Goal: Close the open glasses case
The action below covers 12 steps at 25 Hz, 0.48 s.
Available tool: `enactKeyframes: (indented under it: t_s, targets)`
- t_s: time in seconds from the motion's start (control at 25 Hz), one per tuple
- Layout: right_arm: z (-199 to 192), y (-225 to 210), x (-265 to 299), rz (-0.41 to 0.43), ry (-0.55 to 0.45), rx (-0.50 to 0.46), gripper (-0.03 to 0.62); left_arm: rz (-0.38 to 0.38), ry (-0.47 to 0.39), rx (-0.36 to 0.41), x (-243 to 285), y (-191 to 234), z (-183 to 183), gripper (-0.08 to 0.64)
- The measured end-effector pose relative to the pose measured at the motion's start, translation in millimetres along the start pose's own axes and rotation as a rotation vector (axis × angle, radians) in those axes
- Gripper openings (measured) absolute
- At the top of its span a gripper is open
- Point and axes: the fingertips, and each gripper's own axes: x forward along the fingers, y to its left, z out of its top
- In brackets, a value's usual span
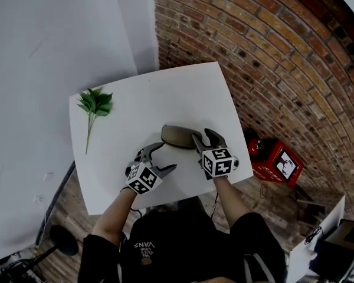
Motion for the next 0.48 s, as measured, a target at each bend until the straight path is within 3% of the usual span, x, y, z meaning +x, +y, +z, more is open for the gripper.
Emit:
enactKeyframes:
  t_s: [0.24, 0.48]
  targets:
    - [-8, 4, -3, -0.017, 0.0, 0.008, 0.198, -0.016, 0.004, 0.034, 5, 6, 6, 0.387]
    - [-14, 5, -3, -0.025, 0.01, -0.004, 0.199, -0.064, 0.065, 0.05, 21, -1, -6, 0.388]
